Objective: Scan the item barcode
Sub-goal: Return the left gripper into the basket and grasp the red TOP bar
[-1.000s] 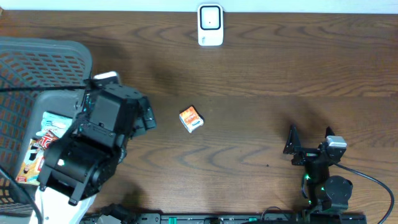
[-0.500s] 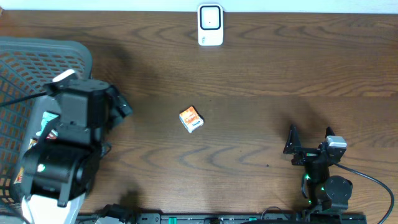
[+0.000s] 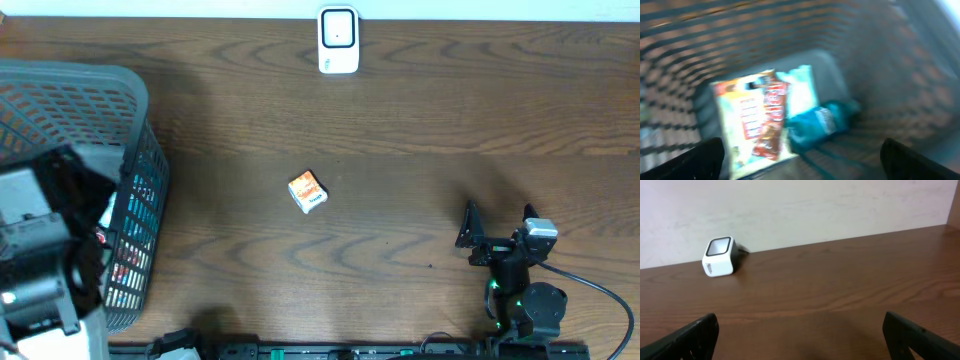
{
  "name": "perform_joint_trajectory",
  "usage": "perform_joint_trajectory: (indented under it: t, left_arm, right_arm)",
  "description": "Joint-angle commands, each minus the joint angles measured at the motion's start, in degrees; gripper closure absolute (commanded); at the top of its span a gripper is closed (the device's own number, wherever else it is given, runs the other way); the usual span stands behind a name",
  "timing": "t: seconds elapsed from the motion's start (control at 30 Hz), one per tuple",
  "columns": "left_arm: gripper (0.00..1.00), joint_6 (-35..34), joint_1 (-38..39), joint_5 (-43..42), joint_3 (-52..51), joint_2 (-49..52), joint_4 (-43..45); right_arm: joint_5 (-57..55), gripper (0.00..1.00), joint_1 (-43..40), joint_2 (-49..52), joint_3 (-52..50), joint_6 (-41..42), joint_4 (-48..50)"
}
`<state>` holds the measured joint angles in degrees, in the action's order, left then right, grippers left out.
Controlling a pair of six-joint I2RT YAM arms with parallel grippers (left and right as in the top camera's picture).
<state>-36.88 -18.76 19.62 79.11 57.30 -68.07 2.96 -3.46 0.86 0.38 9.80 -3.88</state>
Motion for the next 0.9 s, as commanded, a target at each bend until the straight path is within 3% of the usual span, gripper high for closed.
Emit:
perform_joint_trajectory:
  t: [0.0, 0.27, 0.37, 0.53, 0.8, 0.87]
  left_arm:
    - [0.01, -3.56, -7.48, -0.11, 0.46, 2.97, -1.90]
    - [0.00, -3.30, -19.69, -10.21, -7.74, 12.02, 0.26]
    - [0.13, 0.90, -20.33, -12.41, -12.76, 16.04, 4.90]
    - [0.20, 9.31, -20.33, -18.71, -18.95, 22.73, 12.70]
    - [0.22, 12.02, -20.33, -19.26, -20.00, 33.16, 14.86]
    - [0.33, 12.02, -20.33, -19.30, -20.00, 35.28, 15.02]
  right_arm:
    - [-0.26, 0.01, 0.50, -0.15, -0.07, -0.66, -0.22]
    - [-0.26, 0.01, 0.50, -0.15, -0.07, -0.66, -0.22]
    - [-0.26, 0.01, 0.50, -0.15, -0.07, -0.66, -0.22]
    - [-0.26, 0.01, 0.50, -0.15, -0.07, -0.66, -0.22]
    - [-0.26, 0.01, 0.50, -0.15, -0.07, -0.66, -0.22]
    - [-0.26, 0.01, 0.50, -0.15, -0.07, -0.66, -0.22]
